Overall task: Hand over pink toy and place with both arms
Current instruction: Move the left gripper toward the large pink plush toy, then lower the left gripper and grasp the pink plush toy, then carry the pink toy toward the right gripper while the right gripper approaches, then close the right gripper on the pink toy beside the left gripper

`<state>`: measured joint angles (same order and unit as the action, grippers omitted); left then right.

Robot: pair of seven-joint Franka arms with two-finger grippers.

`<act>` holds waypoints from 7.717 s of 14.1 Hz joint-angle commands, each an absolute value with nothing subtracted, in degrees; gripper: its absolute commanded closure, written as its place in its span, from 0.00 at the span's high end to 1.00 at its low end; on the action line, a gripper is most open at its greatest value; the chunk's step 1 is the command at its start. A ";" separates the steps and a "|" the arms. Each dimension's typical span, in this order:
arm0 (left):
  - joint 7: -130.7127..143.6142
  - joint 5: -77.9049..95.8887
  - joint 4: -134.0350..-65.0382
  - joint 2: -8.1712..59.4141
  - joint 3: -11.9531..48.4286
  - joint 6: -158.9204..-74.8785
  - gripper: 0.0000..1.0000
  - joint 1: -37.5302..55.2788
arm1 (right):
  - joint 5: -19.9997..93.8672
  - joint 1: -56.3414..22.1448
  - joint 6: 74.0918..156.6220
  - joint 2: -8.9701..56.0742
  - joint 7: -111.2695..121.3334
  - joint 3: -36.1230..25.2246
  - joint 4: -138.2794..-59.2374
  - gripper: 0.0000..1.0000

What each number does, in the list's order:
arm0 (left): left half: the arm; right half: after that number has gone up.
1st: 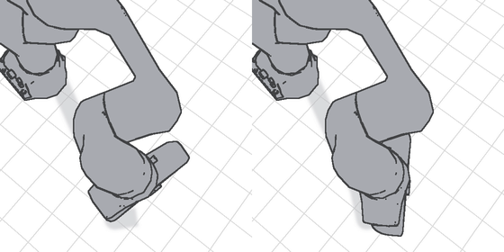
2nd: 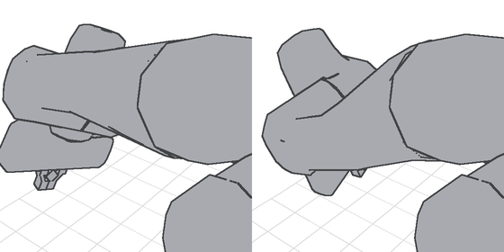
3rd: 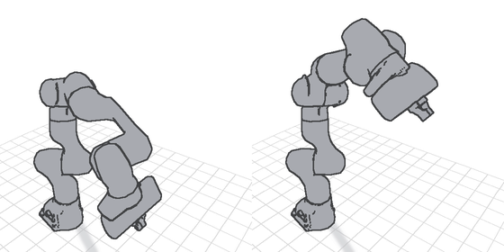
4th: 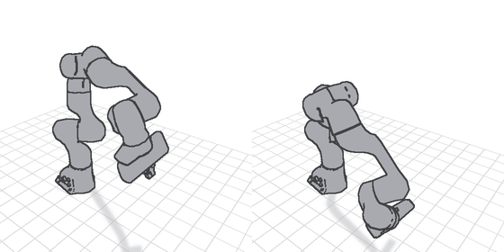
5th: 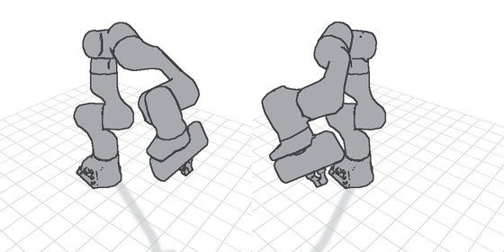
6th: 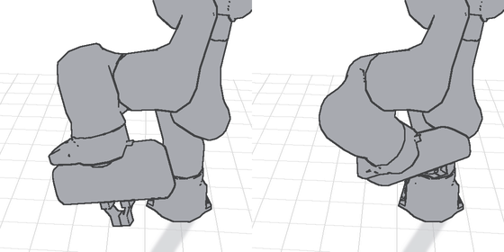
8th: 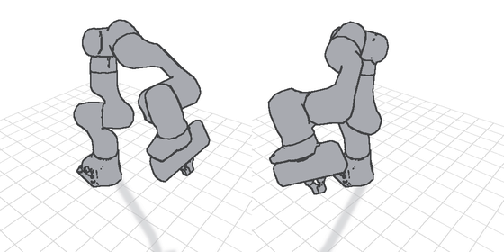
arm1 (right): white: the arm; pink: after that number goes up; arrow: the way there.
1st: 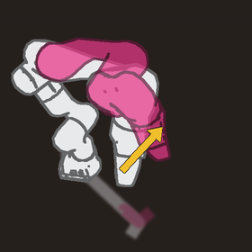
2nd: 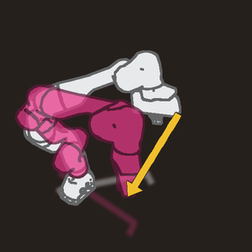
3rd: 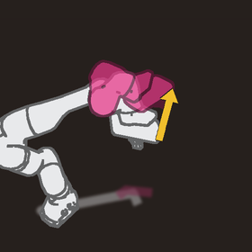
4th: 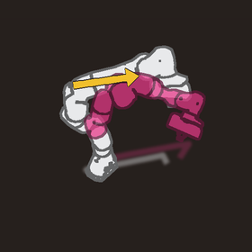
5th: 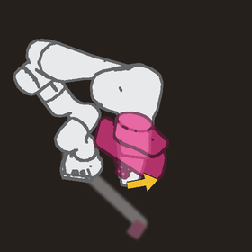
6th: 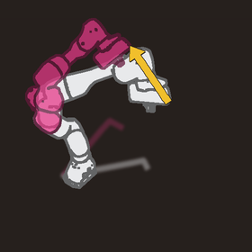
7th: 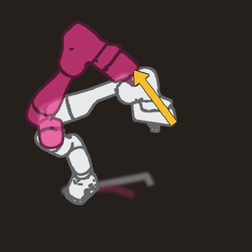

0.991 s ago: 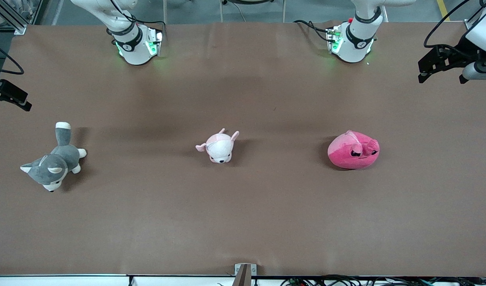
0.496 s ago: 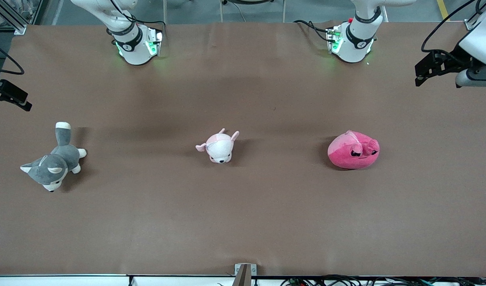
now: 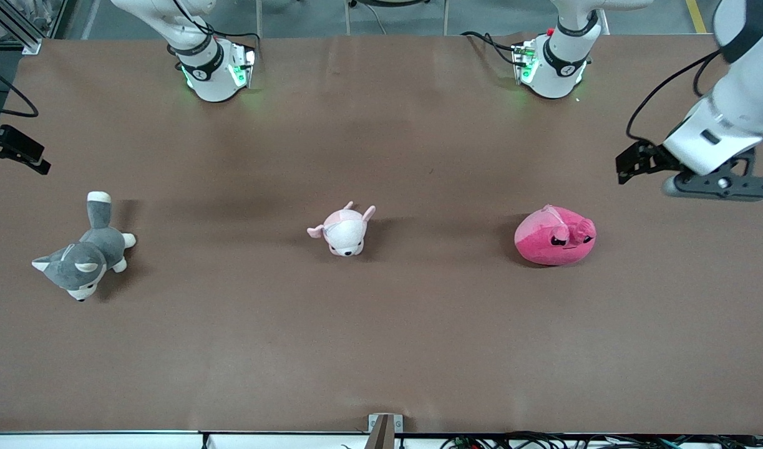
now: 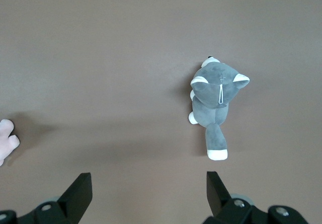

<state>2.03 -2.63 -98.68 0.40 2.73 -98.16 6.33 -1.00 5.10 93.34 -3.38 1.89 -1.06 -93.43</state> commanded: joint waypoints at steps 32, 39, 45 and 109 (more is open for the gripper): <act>4.22 2.72 -117.60 9.94 3.34 -127.09 0.01 3.78 | -1.67 5.27 93.34 -5.01 2.46 -0.70 -95.27 1.00; 6.40 10.36 -105.76 6.68 7.90 -112.45 0.00 4.30 | 1.30 5.19 91.50 -5.01 1.85 -0.62 -95.01 1.00; 15.89 12.29 -92.21 7.20 15.90 -104.85 0.00 4.39 | 16.32 5.19 89.38 -4.92 1.67 -0.70 -95.01 0.97; 62.05 22.41 -74.71 29.09 23.20 -140.19 0.27 33.05 | 33.05 -15.12 92.46 4.04 -1.50 -0.44 -94.92 0.02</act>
